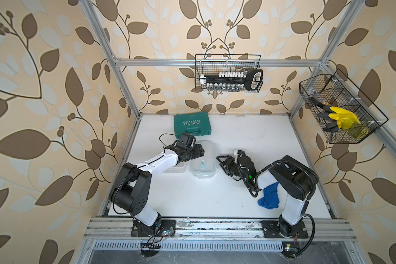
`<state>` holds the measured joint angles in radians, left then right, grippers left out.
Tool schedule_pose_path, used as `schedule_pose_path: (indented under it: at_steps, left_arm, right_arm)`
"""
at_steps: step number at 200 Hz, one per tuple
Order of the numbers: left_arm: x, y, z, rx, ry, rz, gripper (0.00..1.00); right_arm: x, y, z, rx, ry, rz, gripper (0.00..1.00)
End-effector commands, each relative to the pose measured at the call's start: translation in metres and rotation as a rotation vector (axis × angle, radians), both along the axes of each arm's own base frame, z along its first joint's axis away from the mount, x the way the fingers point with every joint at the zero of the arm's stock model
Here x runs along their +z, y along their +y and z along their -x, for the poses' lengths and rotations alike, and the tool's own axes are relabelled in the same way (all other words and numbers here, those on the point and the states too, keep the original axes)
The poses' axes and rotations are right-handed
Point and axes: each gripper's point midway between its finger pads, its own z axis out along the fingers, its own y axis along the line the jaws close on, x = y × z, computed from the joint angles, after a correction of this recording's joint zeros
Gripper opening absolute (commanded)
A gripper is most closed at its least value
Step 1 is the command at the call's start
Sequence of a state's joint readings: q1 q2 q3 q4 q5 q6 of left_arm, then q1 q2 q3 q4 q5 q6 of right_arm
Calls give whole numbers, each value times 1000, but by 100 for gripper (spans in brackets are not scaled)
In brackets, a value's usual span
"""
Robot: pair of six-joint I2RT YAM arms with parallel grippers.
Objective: Wipe the insides of the lunch boxes
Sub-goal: Open the lid of the lunch box.
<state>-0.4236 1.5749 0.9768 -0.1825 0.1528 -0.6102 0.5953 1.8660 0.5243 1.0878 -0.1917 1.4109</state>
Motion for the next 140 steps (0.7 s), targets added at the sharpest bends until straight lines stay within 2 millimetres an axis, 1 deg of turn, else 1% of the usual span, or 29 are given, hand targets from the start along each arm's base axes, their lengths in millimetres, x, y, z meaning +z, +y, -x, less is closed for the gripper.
schedule_pose_path:
  at_steps: [1,30,55,77,105,140]
  left_arm:
    - [-26,-4,17,-19,99,24,78]
    - [-25,-2,21,-20,98,24,78]
    - [-23,-1,22,-19,94,25,78]
    - [-23,-5,22,-27,98,40,78]
    - [-28,-9,22,-30,113,65,77]
    - [-30,-12,23,-29,118,82,77]
  right_arm:
    - [6,6,-3,23,-52,-26,59]
    - [4,5,-3,16,-53,-44,54]
    - [5,-1,-1,-7,-60,-40,50]
    - [5,-7,2,-15,-63,-22,47]
    - [14,-10,2,-18,-82,-24,42]
    - [24,-9,1,-12,-100,-12,32]
